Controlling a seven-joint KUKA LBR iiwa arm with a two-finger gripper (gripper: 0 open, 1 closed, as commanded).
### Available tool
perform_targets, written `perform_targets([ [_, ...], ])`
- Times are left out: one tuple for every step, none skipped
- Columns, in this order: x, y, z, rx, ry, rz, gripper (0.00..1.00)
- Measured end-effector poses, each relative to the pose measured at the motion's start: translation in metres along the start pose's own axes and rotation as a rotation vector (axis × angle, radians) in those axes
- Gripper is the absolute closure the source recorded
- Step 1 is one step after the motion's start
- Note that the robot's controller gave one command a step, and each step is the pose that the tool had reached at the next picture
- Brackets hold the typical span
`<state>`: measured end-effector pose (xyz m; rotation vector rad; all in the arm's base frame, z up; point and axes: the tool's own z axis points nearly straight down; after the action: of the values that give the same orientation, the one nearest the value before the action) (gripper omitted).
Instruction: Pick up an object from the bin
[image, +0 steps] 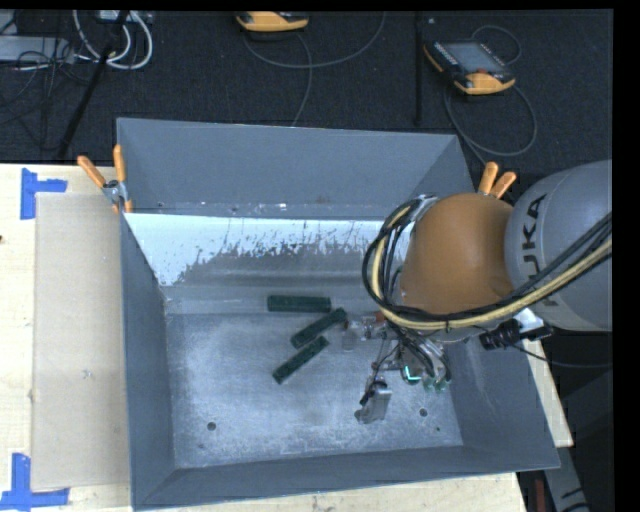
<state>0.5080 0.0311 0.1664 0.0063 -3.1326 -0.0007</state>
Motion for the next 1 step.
perform_targets([
  [-0.0018, -0.0003, -0.0035, 0.0, -0.007, 0.002, 1.0],
])
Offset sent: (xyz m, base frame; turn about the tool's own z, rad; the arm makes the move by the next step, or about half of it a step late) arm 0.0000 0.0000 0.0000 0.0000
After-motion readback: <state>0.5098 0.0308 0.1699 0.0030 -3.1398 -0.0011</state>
